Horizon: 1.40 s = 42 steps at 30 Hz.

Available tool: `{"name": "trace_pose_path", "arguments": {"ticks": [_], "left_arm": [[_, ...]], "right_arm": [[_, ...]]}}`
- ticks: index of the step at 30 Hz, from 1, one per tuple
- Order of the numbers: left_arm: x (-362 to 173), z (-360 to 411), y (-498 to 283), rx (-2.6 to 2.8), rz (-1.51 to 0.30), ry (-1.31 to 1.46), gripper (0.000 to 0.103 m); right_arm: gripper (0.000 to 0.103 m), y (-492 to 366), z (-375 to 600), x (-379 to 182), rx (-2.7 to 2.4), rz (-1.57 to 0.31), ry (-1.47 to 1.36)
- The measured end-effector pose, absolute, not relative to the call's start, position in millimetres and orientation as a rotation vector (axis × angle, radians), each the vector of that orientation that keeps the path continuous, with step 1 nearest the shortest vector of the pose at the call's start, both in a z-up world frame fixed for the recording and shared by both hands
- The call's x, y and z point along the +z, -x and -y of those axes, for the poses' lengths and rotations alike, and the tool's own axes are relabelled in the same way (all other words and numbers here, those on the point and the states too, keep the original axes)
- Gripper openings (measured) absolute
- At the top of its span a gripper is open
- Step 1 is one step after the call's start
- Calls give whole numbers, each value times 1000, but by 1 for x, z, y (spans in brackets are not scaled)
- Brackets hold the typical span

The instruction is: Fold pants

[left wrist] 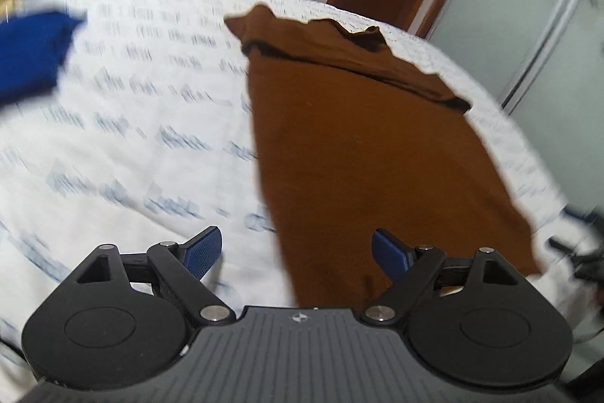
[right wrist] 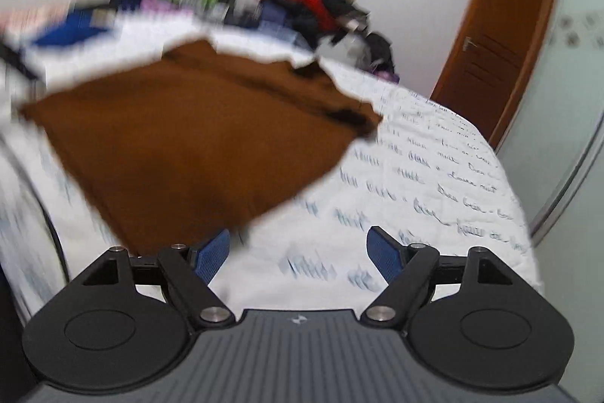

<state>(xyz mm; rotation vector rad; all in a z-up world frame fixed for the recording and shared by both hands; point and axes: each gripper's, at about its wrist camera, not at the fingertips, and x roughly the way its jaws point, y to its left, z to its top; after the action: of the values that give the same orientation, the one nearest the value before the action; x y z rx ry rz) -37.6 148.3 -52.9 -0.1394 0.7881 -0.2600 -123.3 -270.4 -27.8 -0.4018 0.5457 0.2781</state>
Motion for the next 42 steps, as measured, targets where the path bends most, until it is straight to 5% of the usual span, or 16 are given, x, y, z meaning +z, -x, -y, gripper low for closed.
{"name": "trace_pose_path", "arguments": {"ticks": [8,17,19,20,25,27,29,34,37,40,42], "left_arm": [[-75,-139,68,-253,-644,-708,86],[-93,-95,55,-505,-445,-794,84],[-90,-91,47,-554,-435,-754,80],[-90,-89,45,-577,-429,-742,78],[-95,-76,56,-655,-349,-788,73],[-96,-72,58,-685,-358,-796,62],[-95,-72,55,-732,-408,-772,43],[-91,-78,43,-741,-525,-644,33],[-90,-78,42,-719,-536,-644,35],[-93,-77,49,-693,-497,-685,49],[-96,-74,53,-661,-468,-699,55]], "right_arm": [[80,144,250,-56,376,-476,552],[78,139,213,-61,439,-304,670],[58,138,209,-60,445,-289,708],[37,137,207,-60,450,-289,729],[10,138,204,-63,469,-299,784],[7,140,202,-63,484,-314,797],[6,142,200,-64,506,-329,810],[6,140,201,-60,523,-368,776],[7,130,203,-56,547,-436,719],[34,131,194,-60,544,-403,786],[37,132,187,-66,536,-345,859]]}}
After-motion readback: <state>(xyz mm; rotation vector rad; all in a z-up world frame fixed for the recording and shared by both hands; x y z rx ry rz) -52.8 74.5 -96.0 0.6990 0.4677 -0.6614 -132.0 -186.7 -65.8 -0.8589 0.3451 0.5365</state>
